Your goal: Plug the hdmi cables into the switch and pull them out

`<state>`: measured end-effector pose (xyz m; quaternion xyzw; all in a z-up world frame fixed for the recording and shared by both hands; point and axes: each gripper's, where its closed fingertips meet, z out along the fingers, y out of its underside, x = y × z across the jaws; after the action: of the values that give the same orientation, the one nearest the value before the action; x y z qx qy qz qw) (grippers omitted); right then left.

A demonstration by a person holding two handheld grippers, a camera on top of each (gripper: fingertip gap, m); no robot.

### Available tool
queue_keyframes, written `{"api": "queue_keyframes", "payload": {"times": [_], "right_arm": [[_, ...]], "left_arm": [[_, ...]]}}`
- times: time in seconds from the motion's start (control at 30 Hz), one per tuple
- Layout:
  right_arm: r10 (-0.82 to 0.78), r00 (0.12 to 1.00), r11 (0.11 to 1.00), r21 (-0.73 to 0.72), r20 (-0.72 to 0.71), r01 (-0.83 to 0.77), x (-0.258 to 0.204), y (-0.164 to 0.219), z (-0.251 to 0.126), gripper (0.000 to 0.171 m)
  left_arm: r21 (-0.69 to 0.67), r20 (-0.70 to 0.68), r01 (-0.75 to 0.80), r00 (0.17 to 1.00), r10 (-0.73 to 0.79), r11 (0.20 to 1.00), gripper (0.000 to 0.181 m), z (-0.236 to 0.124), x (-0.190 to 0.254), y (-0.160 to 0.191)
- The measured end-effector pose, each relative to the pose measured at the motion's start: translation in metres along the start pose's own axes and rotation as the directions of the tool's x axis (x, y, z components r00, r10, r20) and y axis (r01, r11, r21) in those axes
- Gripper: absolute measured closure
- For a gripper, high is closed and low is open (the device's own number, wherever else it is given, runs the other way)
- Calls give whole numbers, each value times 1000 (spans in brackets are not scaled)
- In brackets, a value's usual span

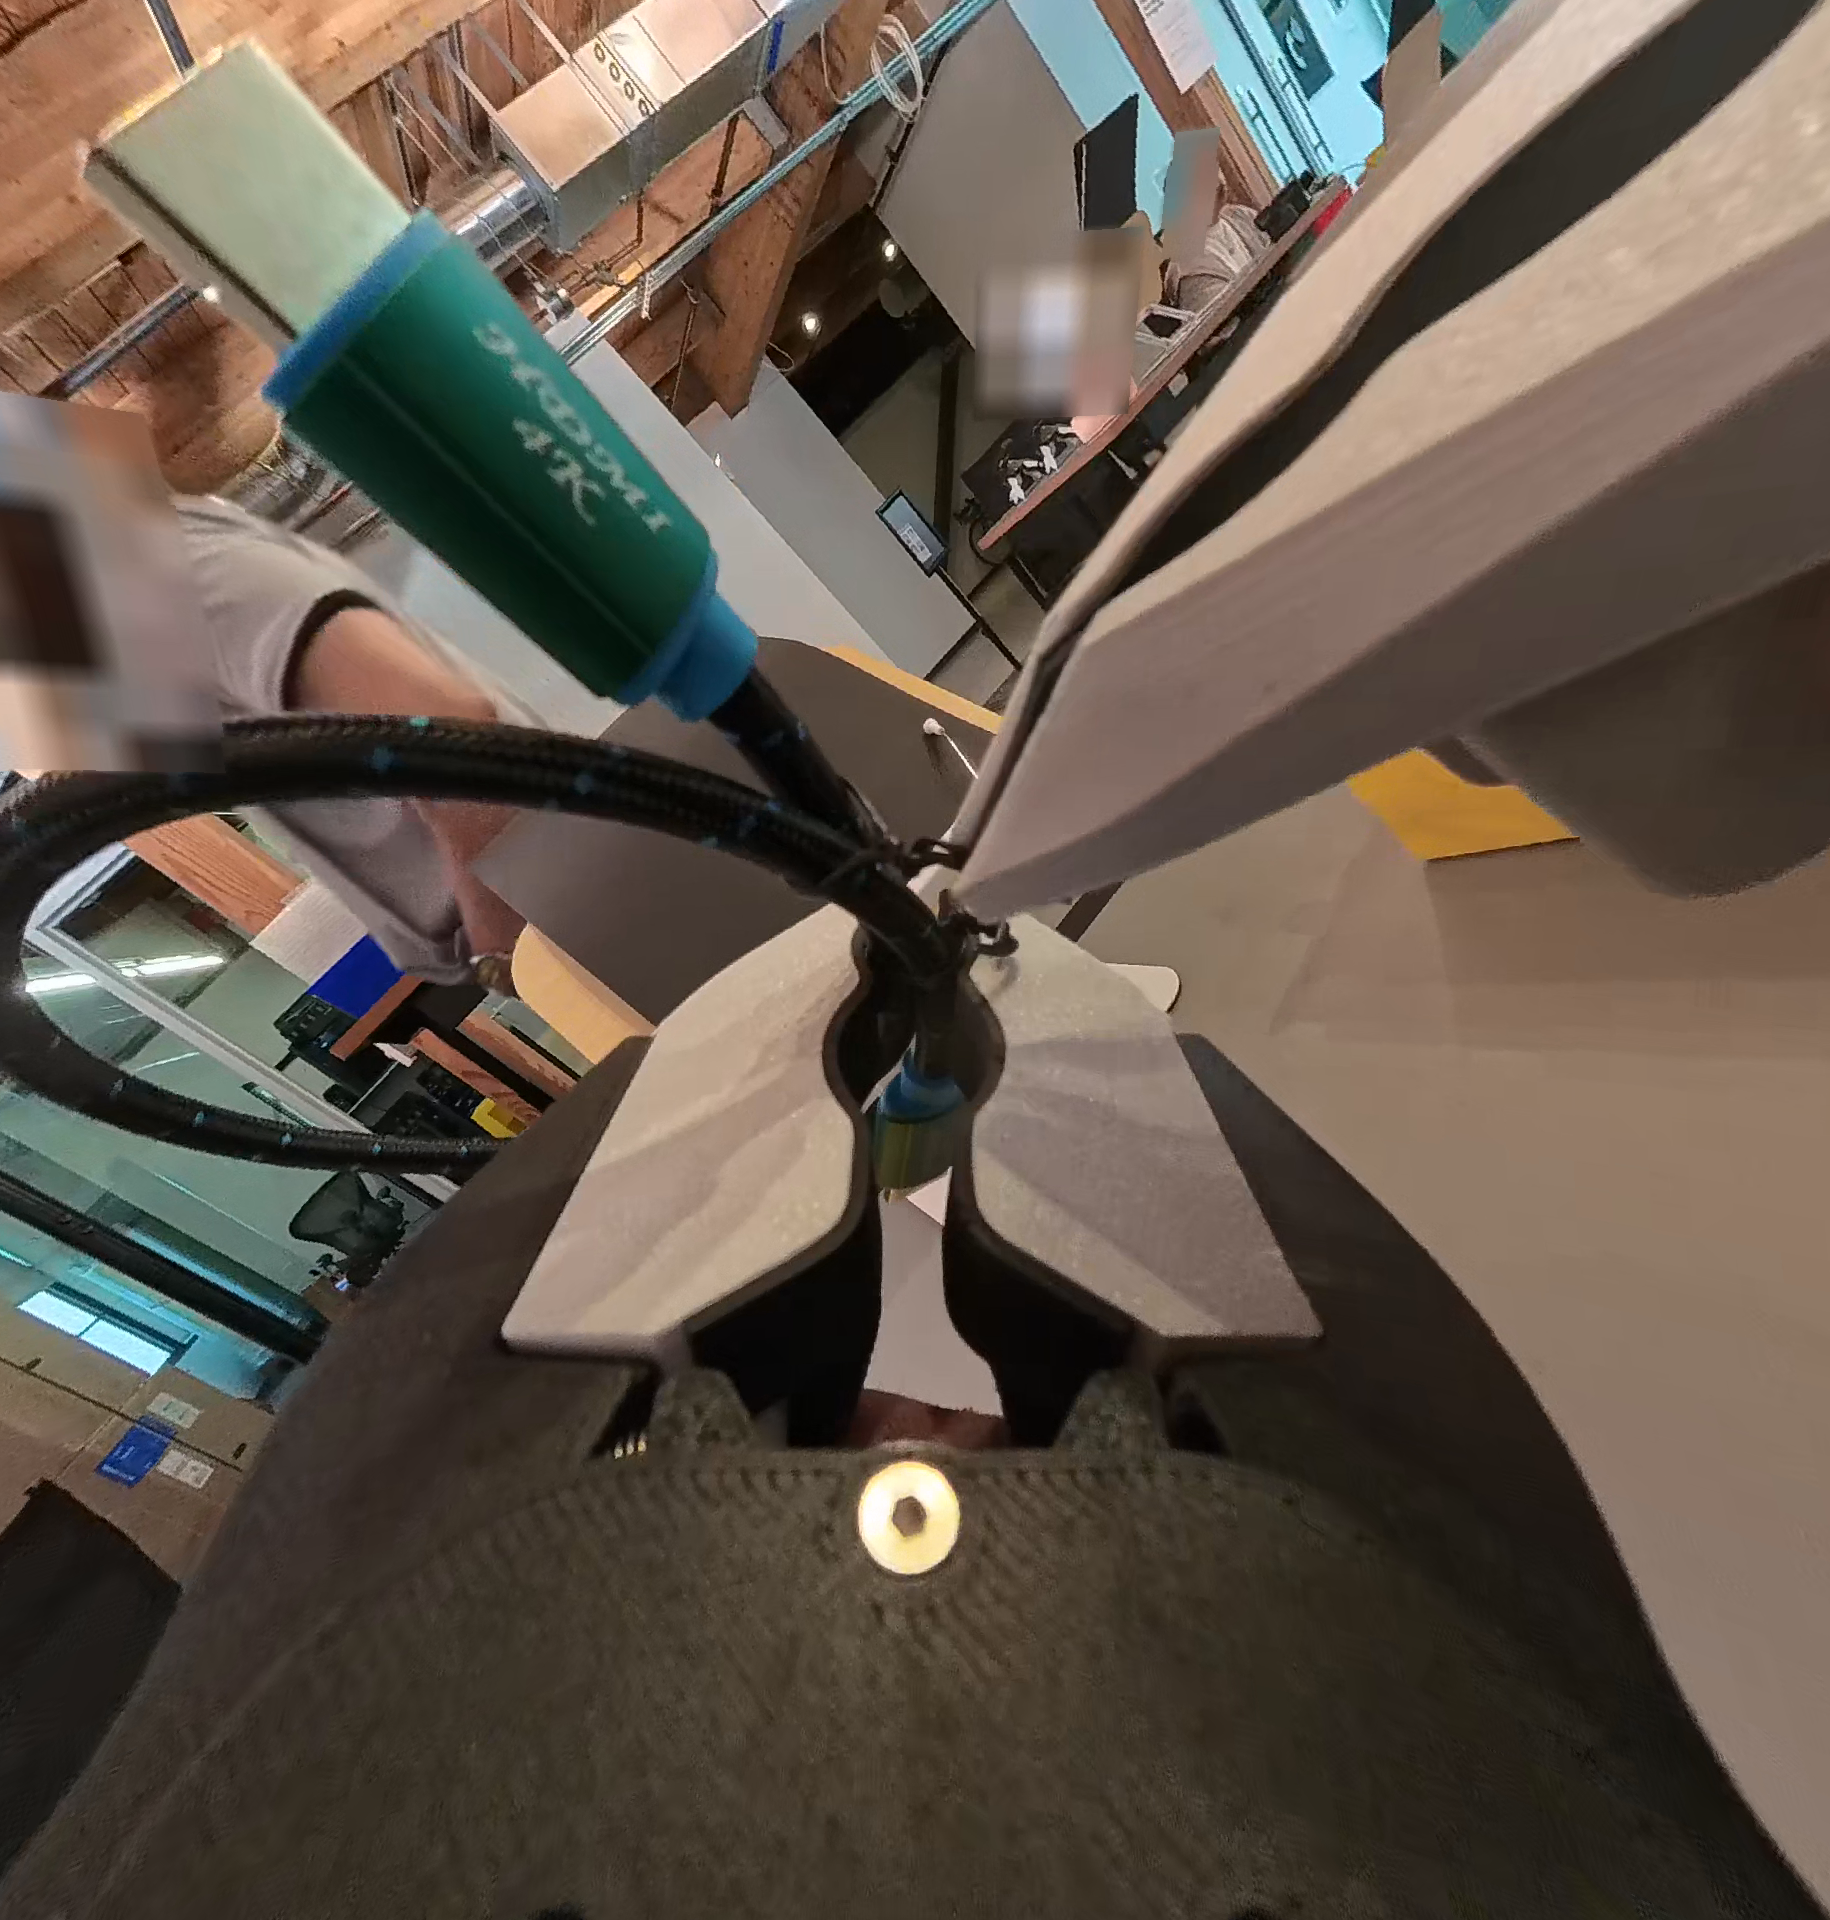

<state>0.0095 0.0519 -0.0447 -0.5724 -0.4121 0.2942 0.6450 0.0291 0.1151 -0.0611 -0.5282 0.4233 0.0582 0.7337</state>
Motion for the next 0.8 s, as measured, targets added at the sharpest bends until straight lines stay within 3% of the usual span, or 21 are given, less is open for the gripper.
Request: {"api": "queue_keyframes", "payload": {"times": [0.23,0.47,0.67,0.8], "right_arm": [[68,997,998,14,38,-68,0,0,0,171],[266,951,957,78,155,-280,0,-6,-2,171],[565,743,771,90,358,-630,-1,-9,-3,171],[720,471,518,57,511,-853,-2,-12,-4,171]], "left_arm": [[5,-3,-1,1000,1,1000,175,0,2,-2],[16,4,2,1000,-2,1000,174,-1,0,-2],[31,16,14,1000,-14,999,175,-1,-2,-2],[36,47,11,999,-13,999,174,-2,-7,-3]]}}
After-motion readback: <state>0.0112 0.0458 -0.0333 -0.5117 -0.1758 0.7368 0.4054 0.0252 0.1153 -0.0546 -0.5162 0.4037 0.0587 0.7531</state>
